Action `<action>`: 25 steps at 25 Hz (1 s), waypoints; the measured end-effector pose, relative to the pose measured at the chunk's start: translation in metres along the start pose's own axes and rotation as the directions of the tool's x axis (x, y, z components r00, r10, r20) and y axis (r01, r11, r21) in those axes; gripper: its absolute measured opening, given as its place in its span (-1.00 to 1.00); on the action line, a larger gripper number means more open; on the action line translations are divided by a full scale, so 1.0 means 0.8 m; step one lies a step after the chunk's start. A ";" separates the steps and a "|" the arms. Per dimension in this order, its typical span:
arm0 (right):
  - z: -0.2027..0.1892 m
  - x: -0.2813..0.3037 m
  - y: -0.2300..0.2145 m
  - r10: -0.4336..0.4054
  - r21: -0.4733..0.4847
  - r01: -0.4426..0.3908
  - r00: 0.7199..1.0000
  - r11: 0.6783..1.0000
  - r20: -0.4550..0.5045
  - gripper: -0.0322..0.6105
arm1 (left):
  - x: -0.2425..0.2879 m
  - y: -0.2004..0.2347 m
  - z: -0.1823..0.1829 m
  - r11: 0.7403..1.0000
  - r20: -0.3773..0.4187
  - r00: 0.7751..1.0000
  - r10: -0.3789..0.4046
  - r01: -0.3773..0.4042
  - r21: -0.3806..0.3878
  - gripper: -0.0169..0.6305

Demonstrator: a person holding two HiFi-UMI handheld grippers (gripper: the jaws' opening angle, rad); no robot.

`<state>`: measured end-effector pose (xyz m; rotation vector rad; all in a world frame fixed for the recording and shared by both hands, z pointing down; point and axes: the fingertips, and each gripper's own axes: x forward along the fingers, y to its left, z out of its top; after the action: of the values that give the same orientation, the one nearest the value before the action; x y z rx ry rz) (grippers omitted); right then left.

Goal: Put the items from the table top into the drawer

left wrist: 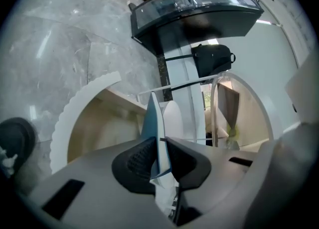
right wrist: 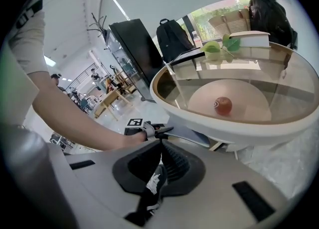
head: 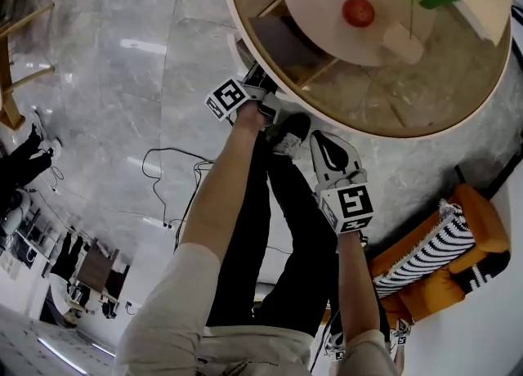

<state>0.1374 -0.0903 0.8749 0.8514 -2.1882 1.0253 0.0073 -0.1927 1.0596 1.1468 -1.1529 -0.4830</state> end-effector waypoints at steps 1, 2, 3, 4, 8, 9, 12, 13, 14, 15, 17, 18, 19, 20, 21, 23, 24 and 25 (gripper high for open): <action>-0.001 0.003 -0.001 -0.001 0.003 0.001 1.000 1.000 0.000 -0.79 | 0.003 0.006 -0.002 1.000 0.016 1.000 -0.006 0.006 -0.017 -0.78; -0.002 0.006 -0.002 -0.002 0.007 0.002 1.000 1.000 0.002 -0.79 | 0.006 0.012 -0.005 1.000 0.023 1.000 -0.001 0.002 -0.023 -0.78; -0.003 0.008 -0.002 -0.002 0.011 0.002 1.000 1.000 0.004 -0.79 | 0.007 0.020 -0.009 1.000 0.016 1.000 0.020 -0.020 -0.017 -0.78; -0.003 0.010 -0.002 -0.002 0.014 0.002 1.000 1.000 0.005 -0.79 | 0.008 0.031 -0.013 0.998 -0.003 0.998 0.061 -0.061 0.004 -0.78; -0.005 0.011 0.000 -0.001 0.018 0.001 1.000 1.000 0.005 -0.79 | 0.007 0.064 -0.037 0.946 -0.157 0.949 0.272 -0.234 0.224 -0.77; -0.005 0.010 0.001 0.000 0.019 0.000 1.000 1.000 0.006 -0.79 | 0.005 0.064 -0.040 0.930 -0.188 0.936 0.299 -0.241 0.278 -0.75; 0.000 0.006 0.007 0.002 0.019 -0.002 1.000 1.000 0.007 -0.79 | -0.001 0.061 -0.046 0.910 -0.267 0.902 0.340 -0.245 0.333 -0.49; 0.002 0.005 0.009 0.001 0.020 -0.002 1.000 1.000 0.009 -0.79 | -0.004 0.061 -0.048 0.903 -0.296 0.884 0.361 -0.253 0.348 -0.42; 0.005 0.004 0.011 0.001 0.021 -0.001 1.000 1.000 0.011 -0.79 | -0.008 0.062 -0.052 0.891 -0.324 0.863 0.387 -0.260 0.371 -0.37; 0.009 0.002 0.013 0.000 0.022 0.000 1.000 1.000 0.015 -0.79 | -0.013 0.063 -0.055 0.878 -0.350 0.841 0.413 -0.265 0.400 -0.32; 0.017 -0.001 0.019 -0.001 0.021 0.000 1.000 1.000 0.021 -0.79 | -0.026 0.064 -0.059 0.855 -0.388 0.803 0.452 -0.265 0.446 -0.27; 0.021 -0.003 0.023 0.000 0.017 0.000 1.000 1.000 0.024 -0.79 | -0.032 0.063 -0.059 0.850 -0.400 0.793 0.460 -0.264 0.456 -0.26; 0.026 -0.005 0.026 0.000 0.010 0.000 1.000 1.000 0.028 -0.79 | -0.038 0.061 -0.058 0.850 -0.405 0.789 0.462 -0.262 0.458 -0.26; 0.031 -0.008 0.028 0.000 0.003 0.000 0.999 1.000 0.032 -0.79 | -0.043 0.057 -0.057 0.852 -0.407 0.791 0.457 -0.259 0.455 -0.26; 0.034 -0.011 0.031 0.000 -0.004 0.000 0.999 1.000 0.035 -0.79 | -0.049 0.051 -0.056 0.854 -0.406 0.795 0.451 -0.253 0.454 -0.26; 0.035 -0.020 0.039 -0.002 -0.008 0.002 0.999 1.000 0.033 -0.79 | -0.066 0.037 -0.057 0.851 -0.408 0.796 0.447 -0.237 0.468 -0.26; 0.033 -0.025 0.042 -0.004 -0.005 0.004 1.000 1.000 0.027 -0.79 | -0.076 0.027 -0.058 0.842 -0.409 0.793 0.450 -0.226 0.489 -0.26; 0.031 -0.029 0.044 -0.009 -0.001 0.009 1.000 1.000 0.018 -0.79 | -0.085 0.016 -0.058 0.829 -0.409 0.790 0.457 -0.212 0.518 -0.26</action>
<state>0.1202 -0.0856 0.8290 0.8719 -2.1976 1.0165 0.0187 -0.1120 1.0415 1.3113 -0.9746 0.3998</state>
